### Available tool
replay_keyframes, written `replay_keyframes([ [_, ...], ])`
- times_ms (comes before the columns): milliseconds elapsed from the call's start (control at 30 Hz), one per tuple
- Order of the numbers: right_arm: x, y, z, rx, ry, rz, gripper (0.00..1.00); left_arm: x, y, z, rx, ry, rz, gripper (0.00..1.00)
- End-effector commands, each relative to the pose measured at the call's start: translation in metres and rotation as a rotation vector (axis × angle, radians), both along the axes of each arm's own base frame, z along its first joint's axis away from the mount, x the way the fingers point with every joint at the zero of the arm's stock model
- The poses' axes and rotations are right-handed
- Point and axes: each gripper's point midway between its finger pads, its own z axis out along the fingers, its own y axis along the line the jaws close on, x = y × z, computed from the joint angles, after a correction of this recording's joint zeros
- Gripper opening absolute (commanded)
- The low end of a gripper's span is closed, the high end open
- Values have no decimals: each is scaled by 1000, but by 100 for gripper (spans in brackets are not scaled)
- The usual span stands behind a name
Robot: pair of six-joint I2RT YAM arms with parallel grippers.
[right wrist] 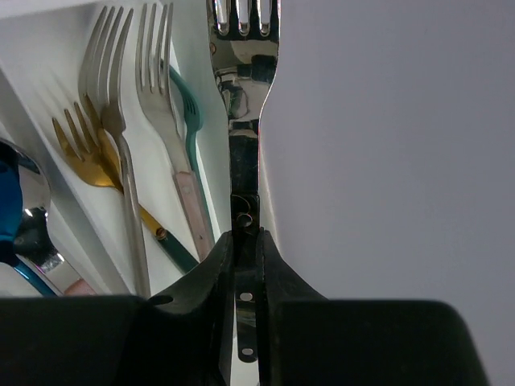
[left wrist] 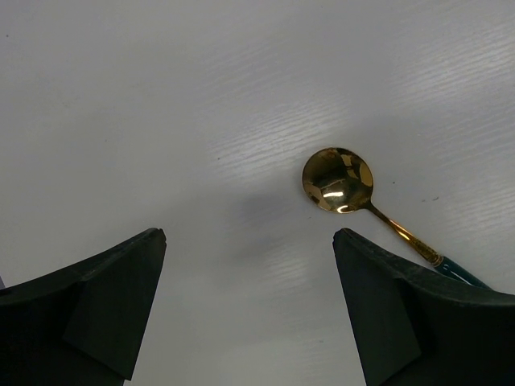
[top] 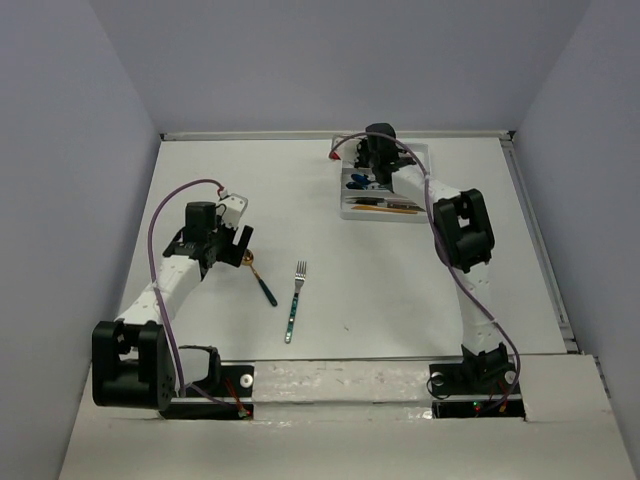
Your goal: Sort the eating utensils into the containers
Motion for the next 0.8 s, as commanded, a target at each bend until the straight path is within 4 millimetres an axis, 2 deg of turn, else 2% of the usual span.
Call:
replay_keyframes([
  [0,9,-19,22,-54,-61,65,0,5,4,0,16,-16,6,99],
  [67,8,-33,0,-82,-22,63,0,5,4,-3,18,-9,7,99],
  [133,7,-40,-13,-110,-4,71,0,5,4,-4,19,-6,8,99],
  [233,3,-38,-28,-141,13,106,0,5,5,-5,23,-1,11,99],
  [567,4,-44,-38,-174,3,119,0,5,6,-5,25,-3,18,99],
  [767,4,-51,-36,-181,-16,111,4,5,6,-4,25,-6,18,99],
])
